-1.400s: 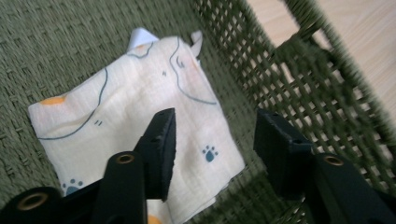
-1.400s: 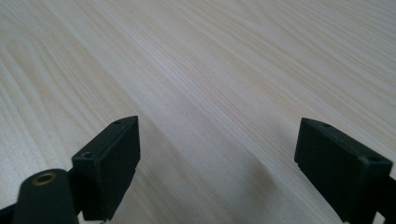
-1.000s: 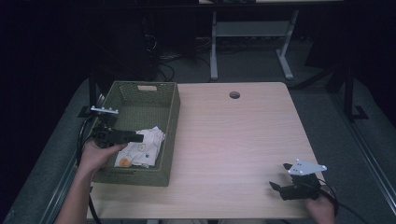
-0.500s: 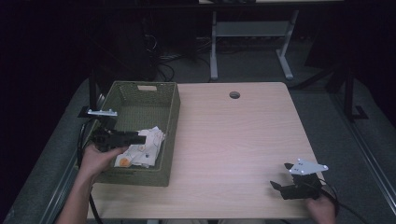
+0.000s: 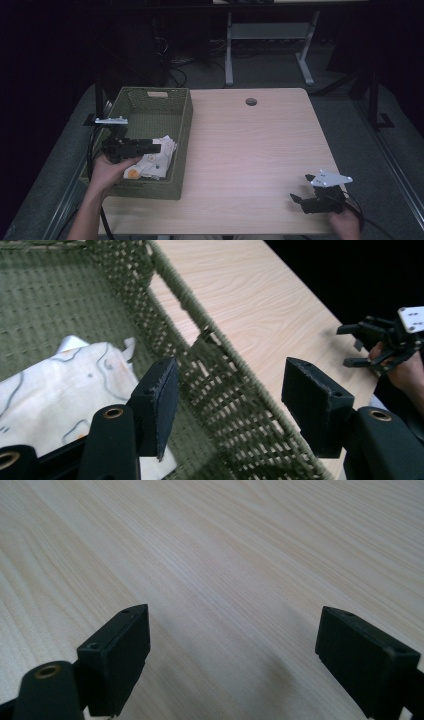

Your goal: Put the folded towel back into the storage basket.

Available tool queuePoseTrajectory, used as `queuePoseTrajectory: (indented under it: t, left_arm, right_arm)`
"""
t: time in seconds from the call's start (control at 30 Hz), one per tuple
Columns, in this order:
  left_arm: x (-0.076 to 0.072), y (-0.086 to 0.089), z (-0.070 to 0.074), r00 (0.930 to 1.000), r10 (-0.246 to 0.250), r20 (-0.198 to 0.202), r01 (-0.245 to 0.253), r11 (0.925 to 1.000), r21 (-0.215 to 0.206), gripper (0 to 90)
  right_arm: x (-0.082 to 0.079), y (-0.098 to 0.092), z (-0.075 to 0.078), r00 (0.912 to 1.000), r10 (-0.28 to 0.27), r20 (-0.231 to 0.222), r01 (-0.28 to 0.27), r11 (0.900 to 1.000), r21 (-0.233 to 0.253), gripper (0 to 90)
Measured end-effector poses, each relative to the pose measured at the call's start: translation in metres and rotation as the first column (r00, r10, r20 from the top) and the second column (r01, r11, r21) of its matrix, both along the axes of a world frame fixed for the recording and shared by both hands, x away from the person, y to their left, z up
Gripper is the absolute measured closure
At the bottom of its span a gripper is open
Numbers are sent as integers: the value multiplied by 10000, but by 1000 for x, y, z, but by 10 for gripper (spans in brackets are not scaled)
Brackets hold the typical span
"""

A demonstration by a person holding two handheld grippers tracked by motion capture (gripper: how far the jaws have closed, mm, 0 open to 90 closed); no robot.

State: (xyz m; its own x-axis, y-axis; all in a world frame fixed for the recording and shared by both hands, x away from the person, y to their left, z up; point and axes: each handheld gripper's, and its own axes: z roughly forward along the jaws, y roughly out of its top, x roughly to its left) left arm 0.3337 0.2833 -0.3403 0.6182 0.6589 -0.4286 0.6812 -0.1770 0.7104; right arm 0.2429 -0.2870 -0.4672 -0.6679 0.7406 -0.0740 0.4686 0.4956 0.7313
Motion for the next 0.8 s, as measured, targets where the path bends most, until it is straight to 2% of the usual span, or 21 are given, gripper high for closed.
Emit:
queuePoseTrajectory:
  t: [0.43, 0.8]
  left_arm:
    - [-6, -27, 6, 9982, -517, 289, 518, 9987, -2, 400]
    - [-6, -50, 8, 9949, -909, 430, 913, 9958, -71, 397]
  right_arm:
    - [-2, -3, 2, 10000, -65, 46, 64, 9999, 148, 137]
    - [-3, -5, 3, 9999, -123, 65, 121, 9997, 215, 137]
